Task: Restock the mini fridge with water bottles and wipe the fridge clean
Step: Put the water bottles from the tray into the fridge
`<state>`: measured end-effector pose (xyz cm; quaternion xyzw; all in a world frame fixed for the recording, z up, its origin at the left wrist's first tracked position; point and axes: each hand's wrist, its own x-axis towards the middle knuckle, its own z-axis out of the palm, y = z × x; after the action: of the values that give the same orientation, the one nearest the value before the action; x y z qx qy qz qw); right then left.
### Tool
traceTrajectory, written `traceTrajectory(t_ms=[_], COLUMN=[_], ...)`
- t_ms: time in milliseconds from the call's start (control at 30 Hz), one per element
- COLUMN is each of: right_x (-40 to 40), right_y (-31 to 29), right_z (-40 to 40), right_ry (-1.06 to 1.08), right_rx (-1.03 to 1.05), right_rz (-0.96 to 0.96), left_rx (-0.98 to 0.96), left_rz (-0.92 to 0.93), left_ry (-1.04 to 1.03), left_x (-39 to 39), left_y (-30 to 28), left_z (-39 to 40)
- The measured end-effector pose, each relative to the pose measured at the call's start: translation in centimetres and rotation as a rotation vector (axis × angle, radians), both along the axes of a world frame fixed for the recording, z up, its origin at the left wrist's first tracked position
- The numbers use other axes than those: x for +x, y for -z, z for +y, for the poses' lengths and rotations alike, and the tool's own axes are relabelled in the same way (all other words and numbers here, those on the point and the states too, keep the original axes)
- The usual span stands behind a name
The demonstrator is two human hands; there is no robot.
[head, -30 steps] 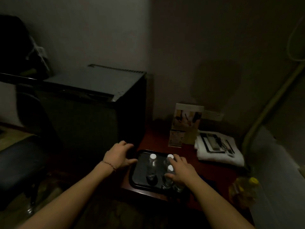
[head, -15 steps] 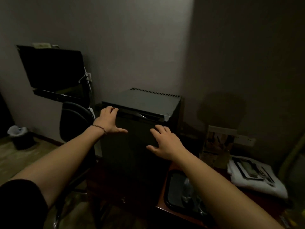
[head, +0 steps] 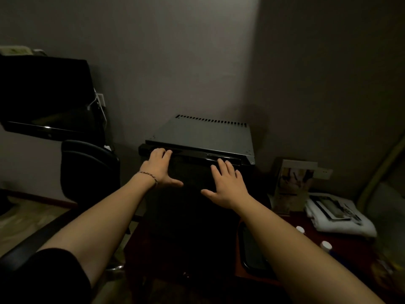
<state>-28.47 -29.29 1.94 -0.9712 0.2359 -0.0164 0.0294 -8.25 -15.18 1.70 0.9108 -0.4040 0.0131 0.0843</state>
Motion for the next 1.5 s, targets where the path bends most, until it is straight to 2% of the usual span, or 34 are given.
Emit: traceTrajectory(t_ms=[267, 400, 500, 800, 933, 1133, 1300, 1500], right_x=[-1.9, -4.5, -7.2, -21.4, -28.2, -36.2, -40.4, -42.6], right_y=[0.3, 0.0, 0.1, 2.0, 3.3, 5.1, 6.2, 7.4], right_z=[2.3, 2.8, 3.5, 3.2, 2.0, -0.8, -3.3, -8.1], right_ry=[0.011, -0.007, -0.045, -0.127, -0.003, 0.113, 0.179, 0.270], right_rx=[0.072, 0.099, 0.118, 0.113, 0.120, 0.102, 0.096, 0.117], right_rz=[0.002, -0.022, -0.049, 0.089, 0.104, 0.118, 0.153, 0.197], left_rx=[0.009, 0.044, 0.086, 0.048, 0.055, 0.032, 0.046, 0.186], left_rz=[0.014, -0.128, -0.261, -0.384, -0.464, -0.486, -0.472, -0.534], left_ry=[-0.004, -0.065, -0.084, -0.022, -0.006, 0.060, 0.118, 0.178], left_x=[-1.5, -4.7, -8.3, -25.0, -34.0, -43.6, -49.4, -52.7], left_y=[-1.3, -0.5, -0.6, -1.1, -0.7, -0.8, -0.2, -0.3], left_z=[1.4, 4.1, 6.6, 9.8, 7.9, 3.9, -0.5, -6.5])
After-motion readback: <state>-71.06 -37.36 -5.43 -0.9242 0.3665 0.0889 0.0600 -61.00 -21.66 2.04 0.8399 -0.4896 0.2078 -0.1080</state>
